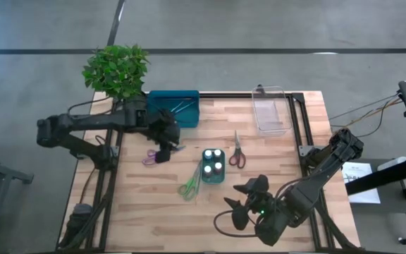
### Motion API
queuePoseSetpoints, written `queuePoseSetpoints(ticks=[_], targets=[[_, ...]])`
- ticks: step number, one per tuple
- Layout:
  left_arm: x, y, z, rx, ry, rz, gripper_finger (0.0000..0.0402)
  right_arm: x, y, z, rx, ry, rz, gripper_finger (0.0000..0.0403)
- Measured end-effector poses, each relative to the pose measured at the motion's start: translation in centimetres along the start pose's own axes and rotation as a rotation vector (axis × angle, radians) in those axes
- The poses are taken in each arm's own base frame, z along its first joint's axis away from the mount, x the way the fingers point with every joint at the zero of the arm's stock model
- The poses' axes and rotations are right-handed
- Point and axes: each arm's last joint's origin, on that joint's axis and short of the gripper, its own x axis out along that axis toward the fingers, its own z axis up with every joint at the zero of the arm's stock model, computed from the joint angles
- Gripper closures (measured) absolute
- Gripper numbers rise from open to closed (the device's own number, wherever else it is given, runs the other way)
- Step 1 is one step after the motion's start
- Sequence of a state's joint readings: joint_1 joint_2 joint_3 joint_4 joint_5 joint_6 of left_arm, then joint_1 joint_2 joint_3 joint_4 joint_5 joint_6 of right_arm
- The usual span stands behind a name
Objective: Pick & Place Paint Supplies
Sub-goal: Put the small blue paint brush into the blue bin
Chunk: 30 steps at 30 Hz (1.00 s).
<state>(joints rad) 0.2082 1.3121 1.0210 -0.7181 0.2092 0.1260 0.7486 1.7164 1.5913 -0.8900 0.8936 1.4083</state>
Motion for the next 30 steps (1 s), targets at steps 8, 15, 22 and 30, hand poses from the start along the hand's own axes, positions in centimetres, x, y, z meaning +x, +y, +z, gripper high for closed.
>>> queuePoseSetpoints(ticks=[8,15,22,30], targets=[[1.2,-1.5,-1.1,-0.027,0.054,-0.033,0.026,-0.1,0.1,-0.1,-0.009,0.001,0.01,0.0126],[2.3,-2.3,-2.4,-0.038,0.106,-0.061,0.026,-0.2,0.2,-0.2,-0.009,0.002,0.016,0.0126],[2.9,-4.9,-2.1,0.001,0.078,-0.164,0.026,-0.4,0.5,-0.2,0.011,0.001,0.043,0.0126],[3.5,-10.2,-2.0,0.078,0.034,-0.254,0.026,-0.8,0.7,-0.5,0.013,0.005,0.06,0.0126]])
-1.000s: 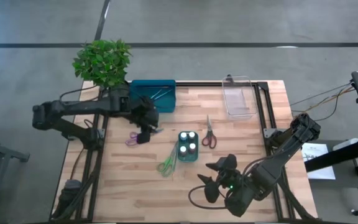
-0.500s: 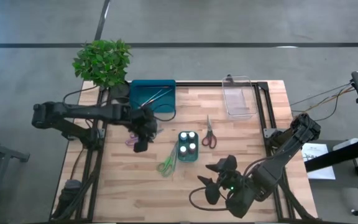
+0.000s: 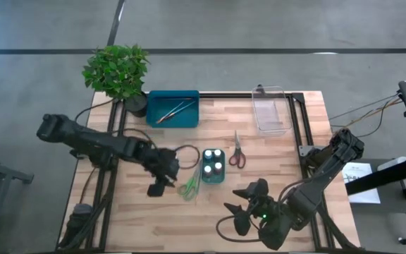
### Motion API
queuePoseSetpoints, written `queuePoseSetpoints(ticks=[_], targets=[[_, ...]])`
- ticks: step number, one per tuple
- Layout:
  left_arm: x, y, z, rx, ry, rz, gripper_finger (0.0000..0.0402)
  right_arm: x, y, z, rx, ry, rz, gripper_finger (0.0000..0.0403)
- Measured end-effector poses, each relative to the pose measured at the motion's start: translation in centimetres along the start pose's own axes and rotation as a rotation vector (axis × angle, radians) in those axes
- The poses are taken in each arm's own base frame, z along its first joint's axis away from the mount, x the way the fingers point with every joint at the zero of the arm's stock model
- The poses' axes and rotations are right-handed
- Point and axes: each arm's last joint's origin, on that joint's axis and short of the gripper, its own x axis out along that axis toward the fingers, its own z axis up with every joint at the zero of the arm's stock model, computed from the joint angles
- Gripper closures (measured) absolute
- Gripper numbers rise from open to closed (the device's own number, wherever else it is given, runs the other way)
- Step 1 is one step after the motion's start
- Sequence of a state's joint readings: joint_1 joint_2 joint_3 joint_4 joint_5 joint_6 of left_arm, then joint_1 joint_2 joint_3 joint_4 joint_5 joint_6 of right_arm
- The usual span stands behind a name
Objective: Pick & Place Paint Supplies
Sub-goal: Put the small blue paint brush into the blue bin
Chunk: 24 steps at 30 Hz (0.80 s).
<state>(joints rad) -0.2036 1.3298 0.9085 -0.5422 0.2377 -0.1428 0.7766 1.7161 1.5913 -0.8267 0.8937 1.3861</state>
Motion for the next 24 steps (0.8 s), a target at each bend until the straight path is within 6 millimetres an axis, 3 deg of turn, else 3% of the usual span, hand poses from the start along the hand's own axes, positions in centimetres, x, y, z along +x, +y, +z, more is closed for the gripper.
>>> queuePoseSetpoints(ticks=[15,24], targets=[[1.2,-7.6,-1.2,-0.051,-0.063,-0.02,0.026,-0.4,0.6,-0.2,0.03,-0.005,0.045,0.0126],[1.4,-10.8,-2.0,-0.12,-0.156,0.013,0.026,-0.4,0.5,-0.2,0.034,-0.028,0.04,0.0126]])
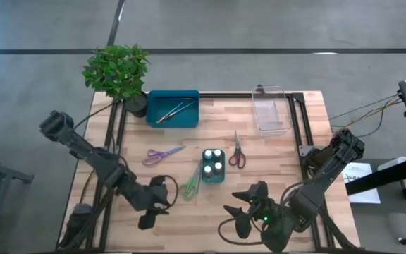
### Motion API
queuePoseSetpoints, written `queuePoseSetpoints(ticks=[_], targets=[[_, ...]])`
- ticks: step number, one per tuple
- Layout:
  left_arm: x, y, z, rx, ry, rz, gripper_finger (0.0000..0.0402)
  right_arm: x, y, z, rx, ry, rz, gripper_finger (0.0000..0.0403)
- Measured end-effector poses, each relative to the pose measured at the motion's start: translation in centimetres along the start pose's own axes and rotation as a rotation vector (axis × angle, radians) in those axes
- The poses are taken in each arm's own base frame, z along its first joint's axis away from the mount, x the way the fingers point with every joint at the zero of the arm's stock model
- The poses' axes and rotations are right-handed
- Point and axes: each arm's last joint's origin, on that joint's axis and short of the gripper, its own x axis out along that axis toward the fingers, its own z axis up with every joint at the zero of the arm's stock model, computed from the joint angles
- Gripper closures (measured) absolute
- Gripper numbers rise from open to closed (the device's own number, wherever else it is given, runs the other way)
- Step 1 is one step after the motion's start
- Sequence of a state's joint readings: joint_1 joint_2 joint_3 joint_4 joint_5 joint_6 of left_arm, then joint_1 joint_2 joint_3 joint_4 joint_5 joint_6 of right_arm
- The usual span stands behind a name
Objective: Pick & Place Paint Supplies
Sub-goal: Put the small blue paint brush into the blue bin
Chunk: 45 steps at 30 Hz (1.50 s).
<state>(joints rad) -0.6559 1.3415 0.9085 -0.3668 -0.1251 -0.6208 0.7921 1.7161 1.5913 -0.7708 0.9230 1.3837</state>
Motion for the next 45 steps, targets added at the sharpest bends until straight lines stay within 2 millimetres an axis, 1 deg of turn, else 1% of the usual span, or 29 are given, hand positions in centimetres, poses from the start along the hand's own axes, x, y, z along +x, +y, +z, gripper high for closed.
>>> queuePoseSetpoints(ticks=[3,6,11,15,17,20,23,26,29,31,35,39,45], targets=[[0.6,-1.1,-0.2,-0.03,-0.035,-0.033,0.026,0.0,0.0,0.0,-0.017,0.0,0.0,0.0126],[1.9,-2.1,-0.6,-0.047,-0.031,-0.059,0.026,0.0,0.0,0.1,-0.052,0.003,0.0,0.0126],[4.9,-3.8,-0.7,-0.15,-0.004,-0.064,0.026,-0.4,-0.1,0.4,-0.11,0.017,0.009,0.0126],[7.4,-5.0,0.1,-0.19,-0.011,-0.047,0.026,-1.5,-0.3,1.6,-0.173,0.018,0.034,0.0126],[8.7,-5.3,0.5,-0.225,-0.027,-0.012,0.026,-2.0,-0.5,2.3,-0.208,0.009,0.038,0.0126],[10.5,-5.1,1.2,-0.314,-0.08,0.097,0.026,-2.8,-1.0,3.4,-0.262,-0.005,0.032,0.0126],[11.8,-4.7,2.0,-0.404,-0.189,0.253,0.026,-3.5,-1.5,4.3,-0.3,-0.035,0.015,0.0126],[12.9,-4.5,2.3,-0.418,-0.272,0.404,0.026,-3.7,-1.9,4.7,-0.344,-0.072,-0.017,0.0126],[13.7,-4.2,2.2,-0.415,-0.29,0.524,0.0261,-3.9,-2.5,4.9,-0.383,-0.092,-0.054,0.0126],[14.2,-3.9,1.8,-0.421,-0.273,0.586,0.0261,-4.1,-3.0,5.1,-0.403,-0.103,-0.084,0.0126],[15.4,-3.5,1.0,-0.452,-0.248,0.625,0.0261,-4.5,-4.1,5.6,-0.399,-0.133,-0.126,0.0126],[16.3,-3.1,0.2,-0.478,-0.234,0.645,0.0261,-4.5,-5.0,5.6,-0.374,-0.171,-0.145,0.0126],[16.4,-1.9,-0.1,-0.502,-0.213,0.729,0.0261,-3.8,-6.0,4.9,-0.332,-0.189,-0.171,0.0126]])
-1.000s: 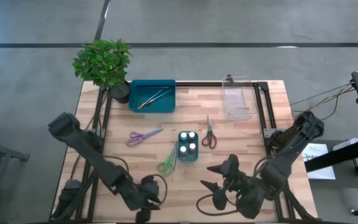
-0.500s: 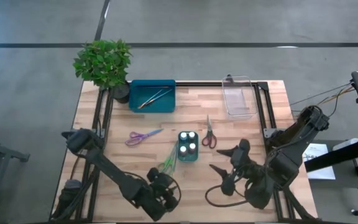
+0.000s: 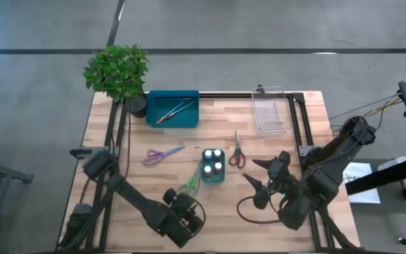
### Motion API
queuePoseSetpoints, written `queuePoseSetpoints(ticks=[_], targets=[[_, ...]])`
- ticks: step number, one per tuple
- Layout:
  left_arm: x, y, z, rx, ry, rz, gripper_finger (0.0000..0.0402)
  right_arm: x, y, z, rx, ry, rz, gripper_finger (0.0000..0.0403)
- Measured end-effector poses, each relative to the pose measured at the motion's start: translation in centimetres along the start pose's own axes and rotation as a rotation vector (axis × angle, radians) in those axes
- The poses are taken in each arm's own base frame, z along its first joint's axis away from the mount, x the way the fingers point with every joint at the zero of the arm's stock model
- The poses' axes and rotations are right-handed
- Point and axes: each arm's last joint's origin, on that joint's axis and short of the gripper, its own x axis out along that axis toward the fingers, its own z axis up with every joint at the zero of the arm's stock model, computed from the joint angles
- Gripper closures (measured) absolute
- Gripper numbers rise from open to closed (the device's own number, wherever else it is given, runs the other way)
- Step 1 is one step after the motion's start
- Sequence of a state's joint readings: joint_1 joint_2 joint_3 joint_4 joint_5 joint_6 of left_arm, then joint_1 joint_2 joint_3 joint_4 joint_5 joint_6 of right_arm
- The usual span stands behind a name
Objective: Pick & Place Paint Supplies
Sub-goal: Put the small blue paint brush into the blue bin
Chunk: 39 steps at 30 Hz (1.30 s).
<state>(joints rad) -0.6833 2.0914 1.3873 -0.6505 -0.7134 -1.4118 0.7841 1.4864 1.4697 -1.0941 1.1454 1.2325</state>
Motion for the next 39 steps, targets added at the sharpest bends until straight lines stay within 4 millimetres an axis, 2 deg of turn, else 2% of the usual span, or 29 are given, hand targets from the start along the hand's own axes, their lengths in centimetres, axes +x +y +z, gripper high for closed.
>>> queuePoseSetpoints(ticks=[12,33,39], targets=[[1.8,0.6,0.1,-0.077,0.065,-0.027,0.0261,0.7,-0.3,-0.1,0.018,-0.01,-0.028,0.0126],[3.5,1.7,1.1,-0.095,0.173,0.005,0.0261,0.7,-0.4,0.1,0.023,-0.027,-0.034,0.0126],[4.0,2.2,0.9,-0.111,0.219,0.019,0.0293,0.7,-0.4,0.2,0.023,-0.035,-0.037,0.0126]])
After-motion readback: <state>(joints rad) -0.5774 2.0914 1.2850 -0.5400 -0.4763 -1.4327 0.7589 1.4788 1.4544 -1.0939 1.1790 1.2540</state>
